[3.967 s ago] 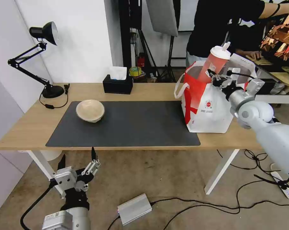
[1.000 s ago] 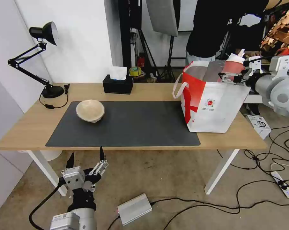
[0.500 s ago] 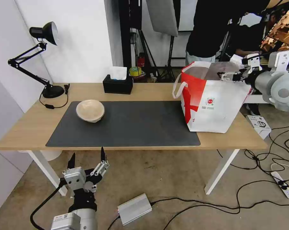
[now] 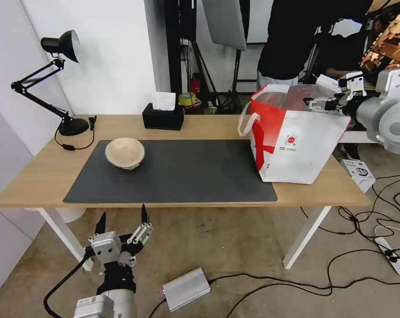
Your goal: Pick up the trash from the table and place it into the takeout bag.
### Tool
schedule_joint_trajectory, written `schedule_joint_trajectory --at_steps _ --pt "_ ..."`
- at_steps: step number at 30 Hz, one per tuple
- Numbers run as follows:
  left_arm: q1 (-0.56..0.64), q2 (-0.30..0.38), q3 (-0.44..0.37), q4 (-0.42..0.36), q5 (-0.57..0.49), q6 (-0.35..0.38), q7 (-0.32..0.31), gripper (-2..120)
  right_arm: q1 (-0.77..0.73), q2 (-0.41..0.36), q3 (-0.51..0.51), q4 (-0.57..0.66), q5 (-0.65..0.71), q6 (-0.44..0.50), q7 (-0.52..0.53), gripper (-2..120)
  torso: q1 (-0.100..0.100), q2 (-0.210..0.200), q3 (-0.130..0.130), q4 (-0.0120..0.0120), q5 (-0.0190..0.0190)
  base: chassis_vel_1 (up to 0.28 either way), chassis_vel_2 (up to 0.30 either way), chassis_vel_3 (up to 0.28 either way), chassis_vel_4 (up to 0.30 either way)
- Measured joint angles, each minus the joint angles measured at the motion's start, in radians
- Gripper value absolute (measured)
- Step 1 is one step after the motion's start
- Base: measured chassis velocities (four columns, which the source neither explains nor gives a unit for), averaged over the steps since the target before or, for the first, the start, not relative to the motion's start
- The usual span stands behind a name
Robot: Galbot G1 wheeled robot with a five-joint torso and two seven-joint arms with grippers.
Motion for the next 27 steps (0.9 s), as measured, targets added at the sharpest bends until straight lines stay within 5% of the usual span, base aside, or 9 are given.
schedule_joint_trajectory --at_steps 12,18,27 --pt "0.0 -0.017 0.0 -0.001 0.01 -0.002 0.0 100 -0.117 0.025 0.078 0.108 -0.061 0.413 0.082 100 0.0 0.0 0.0 0.0002 -0.0001 0.0 0.0 0.0 0.0" --pt "0.0 -0.021 -0.005 -0.002 0.014 -0.003 0.001 100 -0.197 0.039 0.14 0.168 -0.096 0.493 0.139 100 0.0 0.0 0.0 0.0001 -0.0001 0.0 0.0 0.0 0.0" --pt "-0.002 -0.025 -0.005 0.0 0.028 -0.014 0.0 100 -0.513 0.096 0.313 0.319 -0.236 0.725 0.199 100 0.0 0.0 0.0 -0.0001 -0.0002 0.0 0.0 0.0 0.0"
